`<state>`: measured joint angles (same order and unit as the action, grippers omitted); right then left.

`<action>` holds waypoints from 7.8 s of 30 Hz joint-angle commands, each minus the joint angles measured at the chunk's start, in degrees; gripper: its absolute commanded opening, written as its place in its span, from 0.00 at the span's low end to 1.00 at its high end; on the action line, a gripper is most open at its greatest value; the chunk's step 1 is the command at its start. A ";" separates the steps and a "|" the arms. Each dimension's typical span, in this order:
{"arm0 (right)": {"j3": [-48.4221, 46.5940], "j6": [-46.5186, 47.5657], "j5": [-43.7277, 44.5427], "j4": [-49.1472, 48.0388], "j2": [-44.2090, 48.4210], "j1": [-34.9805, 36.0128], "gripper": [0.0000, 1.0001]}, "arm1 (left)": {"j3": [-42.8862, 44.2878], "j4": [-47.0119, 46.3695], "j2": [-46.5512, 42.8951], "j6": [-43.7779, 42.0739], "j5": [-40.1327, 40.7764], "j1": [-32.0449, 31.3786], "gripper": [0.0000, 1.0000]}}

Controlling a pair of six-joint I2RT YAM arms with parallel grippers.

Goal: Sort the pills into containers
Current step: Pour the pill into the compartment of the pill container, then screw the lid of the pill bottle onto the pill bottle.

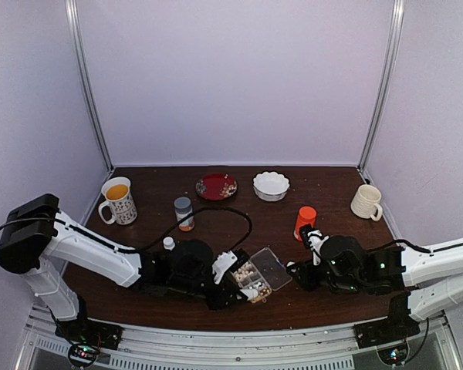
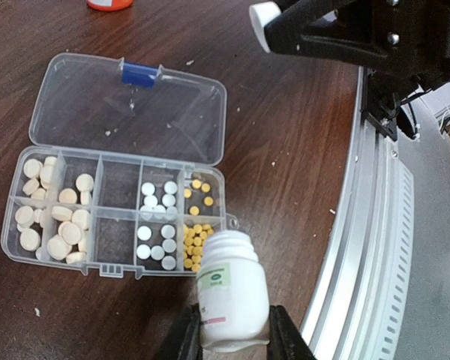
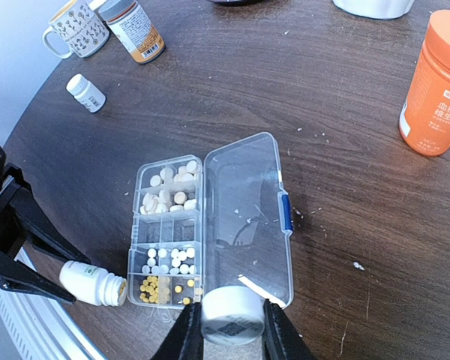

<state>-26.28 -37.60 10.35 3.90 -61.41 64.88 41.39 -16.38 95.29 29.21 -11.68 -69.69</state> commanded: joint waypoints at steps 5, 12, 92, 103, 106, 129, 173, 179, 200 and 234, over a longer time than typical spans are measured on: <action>-1.77 0.68 0.46 0.90 -0.33 -0.22 0.00 | -1.90 -9.15 -2.31 -1.17 -1.04 0.00 0.00; -1.35 2.54 -2.09 -1.96 1.79 -0.26 0.00 | -5.34 -16.82 -5.59 -1.17 -0.81 0.11 0.00; -31.37 56.28 -46.47 13.67 3.53 -0.25 0.00 | 9.65 -27.06 -9.75 15.35 -33.16 6.94 0.00; -30.00 73.43 -36.51 12.29 5.12 1.93 0.00 | 10.89 -31.77 -8.02 23.85 -31.19 6.96 0.00; -27.83 78.87 -35.48 10.27 6.07 2.37 0.00 | 10.95 -35.44 -6.80 27.74 -31.09 6.99 0.00; -30.72 40.90 -36.58 5.50 2.05 3.70 0.00 | 23.53 -2.01 -9.53 -11.25 -26.33 7.38 0.00; -27.13 10.98 -39.38 20.78 15.62 -10.54 0.83 | 29.70 14.88 -12.43 -61.30 9.72 3.03 0.00; -27.62 39.36 -38.97 22.74 18.80 -10.41 0.71 | 30.78 18.77 -15.02 -45.48 -7.87 6.21 0.00; -32.40 79.53 -42.48 10.89 8.73 -4.65 0.70 | 37.68 35.64 -10.78 -16.61 -41.05 10.93 0.00; -35.68 82.02 -41.10 14.57 2.05 -1.69 0.36 | 39.64 39.95 -8.47 -17.79 -42.71 10.94 0.00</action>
<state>-59.94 44.23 -30.63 17.65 -59.16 62.78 79.37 24.21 86.24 11.31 -53.01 -58.94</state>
